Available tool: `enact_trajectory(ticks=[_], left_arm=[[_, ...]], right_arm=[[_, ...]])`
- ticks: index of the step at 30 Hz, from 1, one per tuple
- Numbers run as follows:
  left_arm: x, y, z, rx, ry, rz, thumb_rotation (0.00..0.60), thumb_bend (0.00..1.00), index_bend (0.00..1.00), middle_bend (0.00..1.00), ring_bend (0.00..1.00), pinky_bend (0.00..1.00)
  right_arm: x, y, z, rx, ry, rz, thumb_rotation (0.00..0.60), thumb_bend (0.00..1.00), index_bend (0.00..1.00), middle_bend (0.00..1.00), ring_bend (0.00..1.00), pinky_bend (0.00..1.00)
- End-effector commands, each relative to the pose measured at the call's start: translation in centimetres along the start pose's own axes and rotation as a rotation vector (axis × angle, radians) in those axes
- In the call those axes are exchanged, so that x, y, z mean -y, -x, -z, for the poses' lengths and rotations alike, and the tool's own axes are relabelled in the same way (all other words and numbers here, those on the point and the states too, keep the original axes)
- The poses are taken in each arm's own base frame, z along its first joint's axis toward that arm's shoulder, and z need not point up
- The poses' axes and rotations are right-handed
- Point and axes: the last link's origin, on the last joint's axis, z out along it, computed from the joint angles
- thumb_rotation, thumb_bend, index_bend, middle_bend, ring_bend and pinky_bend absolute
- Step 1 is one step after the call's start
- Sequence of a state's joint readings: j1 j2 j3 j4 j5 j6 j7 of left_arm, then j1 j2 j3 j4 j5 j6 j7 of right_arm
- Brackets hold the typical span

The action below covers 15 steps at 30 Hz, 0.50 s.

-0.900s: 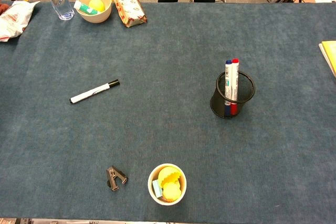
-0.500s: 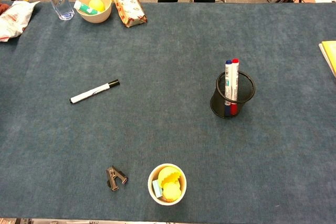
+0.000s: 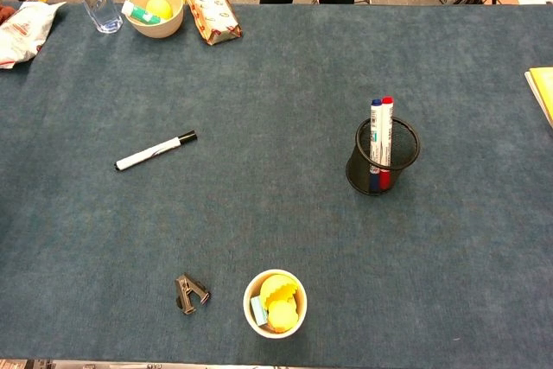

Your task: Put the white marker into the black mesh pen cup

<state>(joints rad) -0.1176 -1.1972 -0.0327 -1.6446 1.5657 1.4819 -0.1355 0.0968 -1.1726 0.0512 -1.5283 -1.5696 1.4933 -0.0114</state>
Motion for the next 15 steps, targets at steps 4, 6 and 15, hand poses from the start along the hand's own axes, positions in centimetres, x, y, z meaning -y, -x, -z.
enact_trajectory(ticks=[4,6,15], left_arm=[[-3.1,0.8,-1.1,0.039,0.025,0.053,0.600,0.18,0.37,0.05,0.03,0.13],[-4.1,1.1,-1.4,0.063,0.019,0.060,0.600,0.16,0.38,0.02,0.00,0.11],[-8.0,3.4,-3.4,0.153,0.033,0.071,0.600,0.15,0.38,0.00,0.00,0.06]], right_arm=[[0.2,-0.5,-0.3,-0.006,-0.018,0.019,0.600,0.00,0.19,0.33,0.30,0.38],[0.3,-0.7,-0.3,-0.004,-0.021,0.025,0.600,0.00,0.19,0.33,0.30,0.38],[0.3,-1.3,-0.2,-0.005,-0.012,0.040,0.600,0.00,0.19,0.33,0.30,0.38]])
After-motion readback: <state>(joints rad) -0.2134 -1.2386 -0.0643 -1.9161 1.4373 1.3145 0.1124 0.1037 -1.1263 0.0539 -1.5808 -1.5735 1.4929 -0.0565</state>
